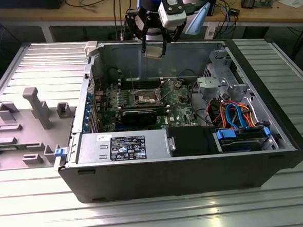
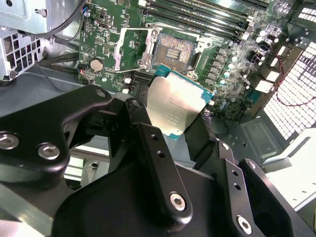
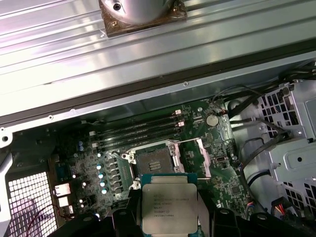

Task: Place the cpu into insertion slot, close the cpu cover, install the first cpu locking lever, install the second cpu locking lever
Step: 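Place the cpu into insertion slot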

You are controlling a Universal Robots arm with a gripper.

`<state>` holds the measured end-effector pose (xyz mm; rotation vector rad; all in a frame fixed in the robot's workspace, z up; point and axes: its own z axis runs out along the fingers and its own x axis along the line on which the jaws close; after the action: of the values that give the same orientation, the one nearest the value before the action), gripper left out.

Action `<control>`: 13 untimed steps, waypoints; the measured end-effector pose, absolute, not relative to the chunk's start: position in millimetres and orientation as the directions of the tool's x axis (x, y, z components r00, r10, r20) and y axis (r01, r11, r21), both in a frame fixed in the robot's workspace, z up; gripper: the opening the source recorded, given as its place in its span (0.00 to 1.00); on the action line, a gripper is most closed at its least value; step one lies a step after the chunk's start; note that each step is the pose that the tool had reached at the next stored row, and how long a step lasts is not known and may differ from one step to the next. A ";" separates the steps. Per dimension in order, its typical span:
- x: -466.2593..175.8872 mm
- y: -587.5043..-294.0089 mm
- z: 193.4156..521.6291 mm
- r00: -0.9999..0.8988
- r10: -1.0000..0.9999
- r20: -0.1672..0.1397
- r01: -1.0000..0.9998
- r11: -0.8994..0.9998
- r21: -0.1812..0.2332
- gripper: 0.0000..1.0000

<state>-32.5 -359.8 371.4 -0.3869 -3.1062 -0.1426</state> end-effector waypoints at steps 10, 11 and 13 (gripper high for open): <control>-32.5 -359.8 371.4 -0.969 0.248 0.019 0.249 0.964 0.089 0.54; -32.5 -359.8 371.4 -0.969 0.248 0.019 0.249 0.964 0.089 0.54; -32.5 -359.8 371.4 -0.969 0.248 0.019 0.249 0.964 0.089 0.54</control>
<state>-32.5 -359.8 371.4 -0.3927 -3.1056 -0.1428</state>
